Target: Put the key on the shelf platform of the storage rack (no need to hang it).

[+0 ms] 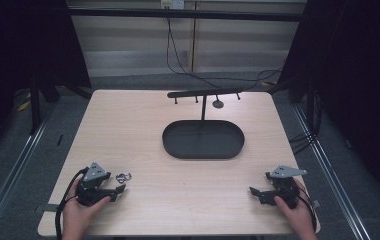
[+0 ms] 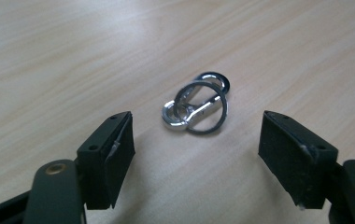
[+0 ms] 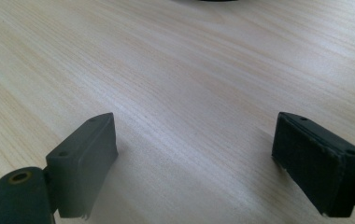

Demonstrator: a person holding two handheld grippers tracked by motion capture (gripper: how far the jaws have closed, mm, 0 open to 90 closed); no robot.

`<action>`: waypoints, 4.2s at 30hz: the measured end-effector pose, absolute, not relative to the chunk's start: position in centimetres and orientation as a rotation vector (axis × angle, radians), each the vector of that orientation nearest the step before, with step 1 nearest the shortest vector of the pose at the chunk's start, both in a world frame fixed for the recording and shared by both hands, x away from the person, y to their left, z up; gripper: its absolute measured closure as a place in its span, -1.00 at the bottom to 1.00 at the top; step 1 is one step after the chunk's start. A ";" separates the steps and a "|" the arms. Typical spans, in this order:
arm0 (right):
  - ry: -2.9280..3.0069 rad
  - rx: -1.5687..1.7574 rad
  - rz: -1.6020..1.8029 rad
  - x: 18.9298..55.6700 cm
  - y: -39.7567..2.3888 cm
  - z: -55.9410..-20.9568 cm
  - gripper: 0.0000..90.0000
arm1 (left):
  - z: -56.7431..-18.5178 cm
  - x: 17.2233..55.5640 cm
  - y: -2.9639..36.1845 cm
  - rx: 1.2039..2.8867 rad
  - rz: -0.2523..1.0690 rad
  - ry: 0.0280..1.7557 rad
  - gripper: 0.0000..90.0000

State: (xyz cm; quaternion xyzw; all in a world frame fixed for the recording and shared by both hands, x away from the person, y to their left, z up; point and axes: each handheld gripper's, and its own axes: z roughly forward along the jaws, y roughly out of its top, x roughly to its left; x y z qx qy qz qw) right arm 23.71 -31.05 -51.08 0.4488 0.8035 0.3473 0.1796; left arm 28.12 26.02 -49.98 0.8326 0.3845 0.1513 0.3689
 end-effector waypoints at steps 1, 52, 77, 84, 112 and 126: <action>2.271 1.269 0.982 23.7 -31.0 -51.1 -0.70 | -50.0 28.1 26.0 2.137 0.388 0.987 -0.39; 2.271 1.271 0.981 23.7 -31.0 -51.1 -0.70 | -48.5 29.5 23.3 2.113 0.286 0.988 0.38; 2.271 1.270 0.981 23.7 -31.0 -51.1 -0.70 | -43.6 32.1 20.7 2.112 0.255 0.964 0.38; 2.272 1.270 0.981 23.7 -31.0 -51.1 -0.70 | -42.9 32.9 19.9 2.119 0.233 0.957 0.38; 2.271 1.270 0.981 23.7 -31.0 -51.1 -0.70 | -41.3 35.6 15.5 2.117 0.193 0.933 0.38; 2.272 1.270 0.981 23.7 -31.0 -51.1 -0.70 | -40.8 37.3 12.6 2.099 0.211 0.929 0.38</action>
